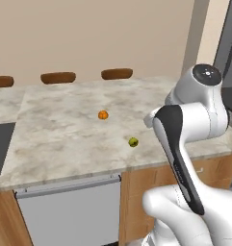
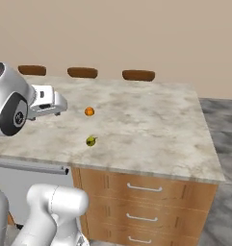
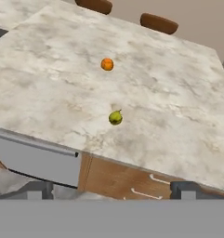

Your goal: Place the beer on the top shelf of the fridge to keep it out of children's reach, and place the pear and orange on lower shelves for easy access.

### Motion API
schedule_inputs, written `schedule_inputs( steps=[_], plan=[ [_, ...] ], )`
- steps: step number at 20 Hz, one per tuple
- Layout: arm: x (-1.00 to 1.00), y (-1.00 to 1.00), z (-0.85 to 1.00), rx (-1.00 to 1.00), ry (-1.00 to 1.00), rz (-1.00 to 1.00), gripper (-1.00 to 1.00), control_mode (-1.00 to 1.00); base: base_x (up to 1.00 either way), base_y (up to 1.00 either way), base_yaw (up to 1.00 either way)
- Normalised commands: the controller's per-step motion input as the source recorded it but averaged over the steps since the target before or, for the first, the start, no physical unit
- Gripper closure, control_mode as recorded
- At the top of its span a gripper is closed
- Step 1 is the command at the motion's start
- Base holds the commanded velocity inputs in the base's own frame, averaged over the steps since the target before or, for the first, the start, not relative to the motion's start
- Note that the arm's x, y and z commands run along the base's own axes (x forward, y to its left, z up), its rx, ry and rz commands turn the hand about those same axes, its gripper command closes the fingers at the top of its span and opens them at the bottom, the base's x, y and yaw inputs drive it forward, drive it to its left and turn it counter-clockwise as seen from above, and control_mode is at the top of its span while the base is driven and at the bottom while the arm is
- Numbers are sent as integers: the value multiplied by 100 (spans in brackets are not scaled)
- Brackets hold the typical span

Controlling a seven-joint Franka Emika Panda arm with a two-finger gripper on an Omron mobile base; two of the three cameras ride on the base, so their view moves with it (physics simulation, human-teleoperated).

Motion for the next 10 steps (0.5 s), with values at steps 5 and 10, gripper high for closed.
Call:
schedule_inputs(
  steps=[5, 10],
  plan=[
    [0, 0, 0, 0, 0, 0, -100, 100, 48, 0, -13],
    [4, -2, -7, 0, 0, -1, -100, -100, 22, 0, -9]
  ],
)
